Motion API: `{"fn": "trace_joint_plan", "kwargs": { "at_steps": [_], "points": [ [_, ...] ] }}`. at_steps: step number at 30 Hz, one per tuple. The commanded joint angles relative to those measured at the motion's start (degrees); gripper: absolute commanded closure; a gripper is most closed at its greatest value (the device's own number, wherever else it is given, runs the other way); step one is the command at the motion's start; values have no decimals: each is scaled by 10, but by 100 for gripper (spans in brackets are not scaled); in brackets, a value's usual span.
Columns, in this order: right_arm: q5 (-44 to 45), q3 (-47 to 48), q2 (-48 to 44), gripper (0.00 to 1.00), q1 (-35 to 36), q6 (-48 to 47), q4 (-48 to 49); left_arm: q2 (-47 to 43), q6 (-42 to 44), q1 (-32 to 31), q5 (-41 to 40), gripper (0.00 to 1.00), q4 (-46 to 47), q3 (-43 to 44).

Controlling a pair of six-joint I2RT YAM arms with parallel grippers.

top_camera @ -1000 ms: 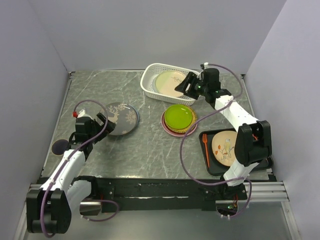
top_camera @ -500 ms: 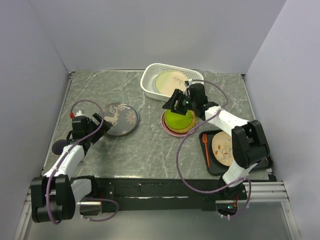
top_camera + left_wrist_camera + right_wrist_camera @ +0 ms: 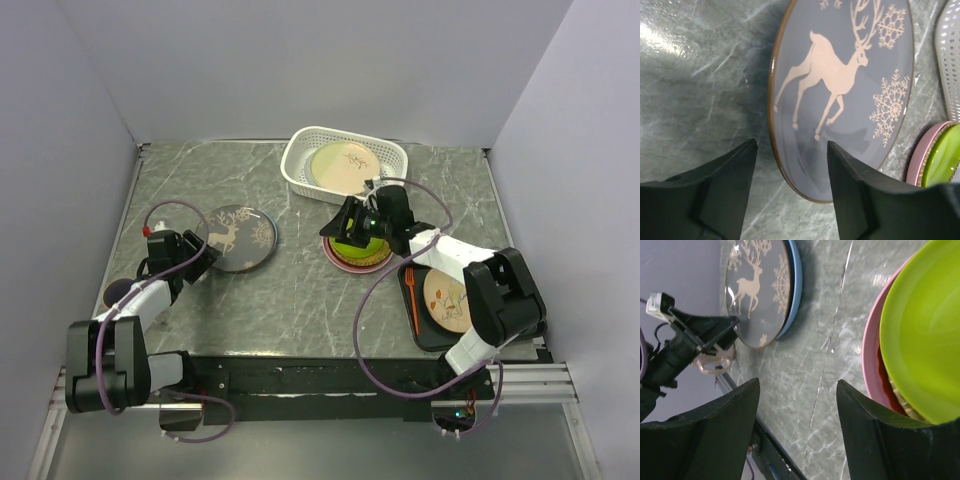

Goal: Place the plates into the plastic bin on the countertop
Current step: Pick up the plate at the center of the board.

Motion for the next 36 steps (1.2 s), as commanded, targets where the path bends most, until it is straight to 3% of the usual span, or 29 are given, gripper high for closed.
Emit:
{"fn": "trace_joint_plan", "kwargs": {
  "at_steps": [1,4,7,8,10,13,25,31,36],
  "points": [
    [-21,-26,-27,30,10,22,56,16,0,4,5,39,46,-3],
    [-26,-41,-21,30,18,31,73,26,-2,7,4,47,54,-5],
    [-30,-46,-12,31,29,34,80,28,-2,9,6,64,61,-11],
    [-30,-49,-11,31,31,40,88,27,-3,11,7,75,62,-12],
    [-29,-57,-6,31,40,45,97,27,-4,13,9,88,67,-14],
    [-18,-66,-5,31,57,49,104,28,-5,14,17,99,75,-18],
    [-22,-86,42,31,119,99,184,-2,-31,23,64,99,99,-41],
    [-37,-106,104,31,150,177,331,-44,-55,28,100,99,117,-59],
    [-34,-92,145,31,174,214,375,-62,-63,29,122,99,114,-66]
  ]
}}
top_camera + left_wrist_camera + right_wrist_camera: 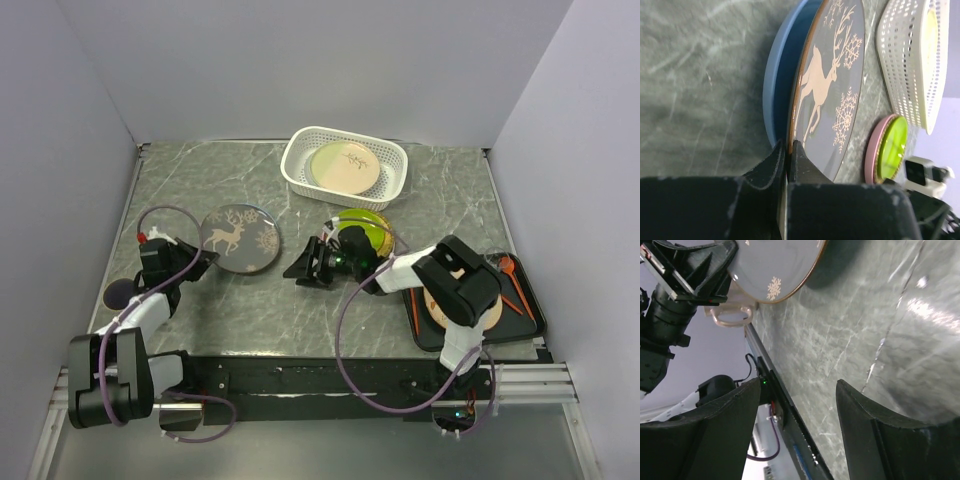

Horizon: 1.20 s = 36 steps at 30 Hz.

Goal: Place the plates into the plastic bin on the countertop
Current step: Pick up the plate at the center of the board.

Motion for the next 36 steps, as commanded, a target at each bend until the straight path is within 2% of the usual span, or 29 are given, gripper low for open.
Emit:
{"fn": "trace_joint_plan", "kwargs": {
  "at_steps": [1,9,20,36],
  "points": [
    [-2,14,26,31,23,41,88,-35,5,1,39,99,0,-9],
    [2,33,52,31,31,52,97,-89,10,3,41,99,-36,-10],
    [15,10,56,31,31,71,125,-112,-2,4,67,99,-30,-11],
    [22,10,72,32,32,94,154,-186,11,4,81,99,-86,-5]
  ]
}}
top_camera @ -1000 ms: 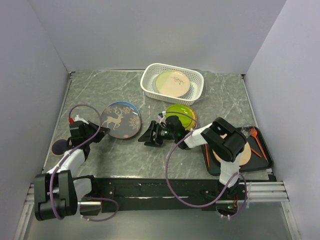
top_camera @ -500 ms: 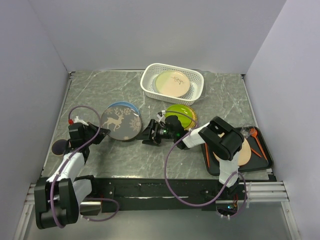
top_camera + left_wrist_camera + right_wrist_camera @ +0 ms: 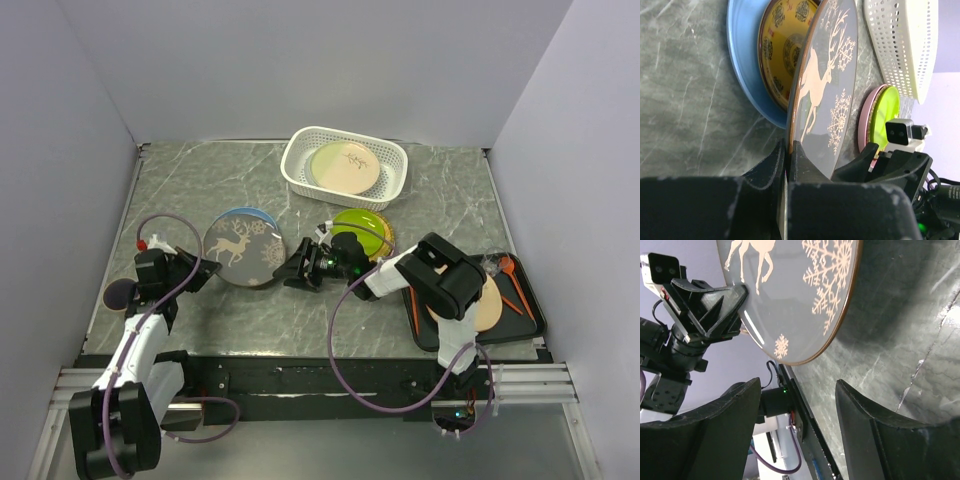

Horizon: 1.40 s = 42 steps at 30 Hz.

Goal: Place the plates into the plastic bin on the countertop
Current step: Pick up the plate at the center of the board.

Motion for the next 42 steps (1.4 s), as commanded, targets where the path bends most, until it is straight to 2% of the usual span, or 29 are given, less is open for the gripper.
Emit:
{"fn": "trace_joint_plan", "kwargs": {
  "at_steps": [1,27,37,42],
  "points": [
    [6,5,12,32,2,6,35,-29,1,1,41,99,44,16],
    [3,-3,35,32,1,30,70,-53,11,1,125,99,58,7],
    [-1,1,46,35,-2,48,96,-70,7,1,144,99,56,-2],
    [0,6,51,40,-3,49,95,-62,-2,2,156,99,80,-11]
  ]
}}
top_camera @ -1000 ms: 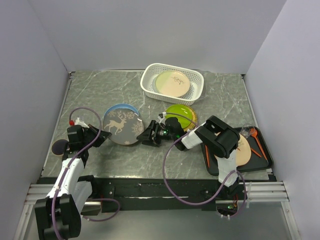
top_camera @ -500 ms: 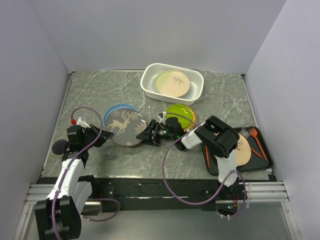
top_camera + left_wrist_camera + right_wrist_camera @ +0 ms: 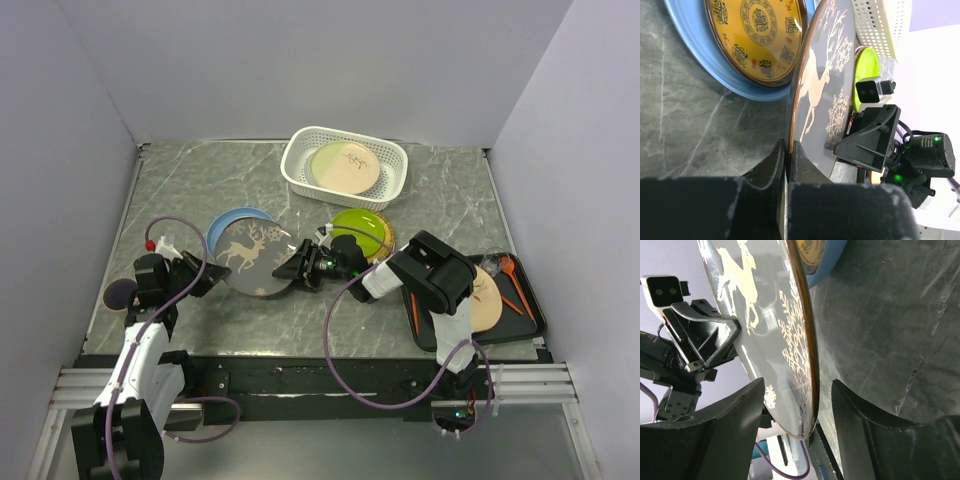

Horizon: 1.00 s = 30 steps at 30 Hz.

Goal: Place the plates into the plastic bin on the countertop
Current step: Pick up the plate at the center of the board.

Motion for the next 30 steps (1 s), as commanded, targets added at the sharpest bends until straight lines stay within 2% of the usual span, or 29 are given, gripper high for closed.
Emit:
{"fn": "trace_joint_plan", "kwargs": {
  "at_steps": [1,6,13,16,17,20,24,30],
  "points": [
    [-1,7,11,42,-3,5,37,-10,-18,1,58,99,102,2],
    [-4,8,14,58,-4,11,47,1,-21,1,67,99,119,-2],
    [-2,5,10,69,-7,13,47,7,-21,2,71,99,127,-6],
    [-2,3,7,76,-8,13,48,8,-22,2,71,99,128,-7],
    [-2,1,6,81,-7,13,49,7,-22,1,72,99,129,-7],
    [-2,-4,5,86,-6,16,59,3,-22,1,70,99,126,-10],
    [-5,-3,11,100,-8,21,72,-6,-22,1,65,99,118,-10],
    [-9,-5,5,100,-8,20,76,4,-17,1,61,99,115,-5]
  ]
}}
